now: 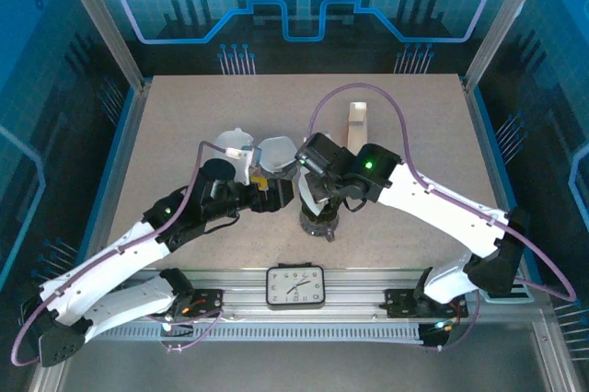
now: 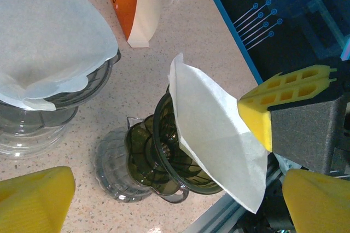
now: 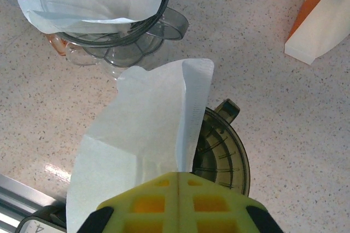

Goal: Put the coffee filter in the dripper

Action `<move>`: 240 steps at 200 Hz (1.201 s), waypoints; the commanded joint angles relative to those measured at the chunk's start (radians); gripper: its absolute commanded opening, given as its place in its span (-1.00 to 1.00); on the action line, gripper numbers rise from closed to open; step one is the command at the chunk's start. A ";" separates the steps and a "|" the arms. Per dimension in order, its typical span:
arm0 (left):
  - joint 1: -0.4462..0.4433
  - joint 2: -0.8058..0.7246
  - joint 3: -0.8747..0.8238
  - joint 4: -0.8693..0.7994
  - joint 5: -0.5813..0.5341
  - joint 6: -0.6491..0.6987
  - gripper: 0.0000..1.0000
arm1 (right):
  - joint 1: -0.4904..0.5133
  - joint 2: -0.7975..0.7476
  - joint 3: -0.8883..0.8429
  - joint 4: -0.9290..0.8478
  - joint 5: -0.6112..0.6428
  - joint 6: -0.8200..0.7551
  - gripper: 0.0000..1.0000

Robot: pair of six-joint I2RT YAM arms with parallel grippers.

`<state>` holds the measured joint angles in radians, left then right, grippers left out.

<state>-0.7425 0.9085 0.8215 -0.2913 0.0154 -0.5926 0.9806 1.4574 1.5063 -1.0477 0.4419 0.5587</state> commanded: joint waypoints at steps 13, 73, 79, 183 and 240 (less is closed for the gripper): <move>0.002 0.013 0.002 0.003 0.037 0.003 0.98 | -0.014 -0.077 -0.059 0.059 0.044 -0.067 -1.00; 0.005 0.041 0.009 0.035 0.073 -0.016 0.98 | -0.037 -0.155 -0.195 0.171 0.009 -0.099 -1.00; 0.005 0.046 0.012 0.035 0.075 -0.016 0.98 | -0.040 -0.159 -0.207 0.180 0.002 -0.101 -1.00; 0.007 0.188 0.046 0.058 0.131 -0.021 0.97 | -0.042 -0.139 -0.257 0.164 0.011 -0.149 -1.00; 0.008 0.234 0.036 0.072 0.153 -0.033 0.87 | -0.043 -0.134 -0.299 0.178 0.015 -0.145 -1.00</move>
<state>-0.7414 1.1294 0.8314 -0.2470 0.1371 -0.6044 0.9478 1.3186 1.2259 -0.8879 0.4381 0.4202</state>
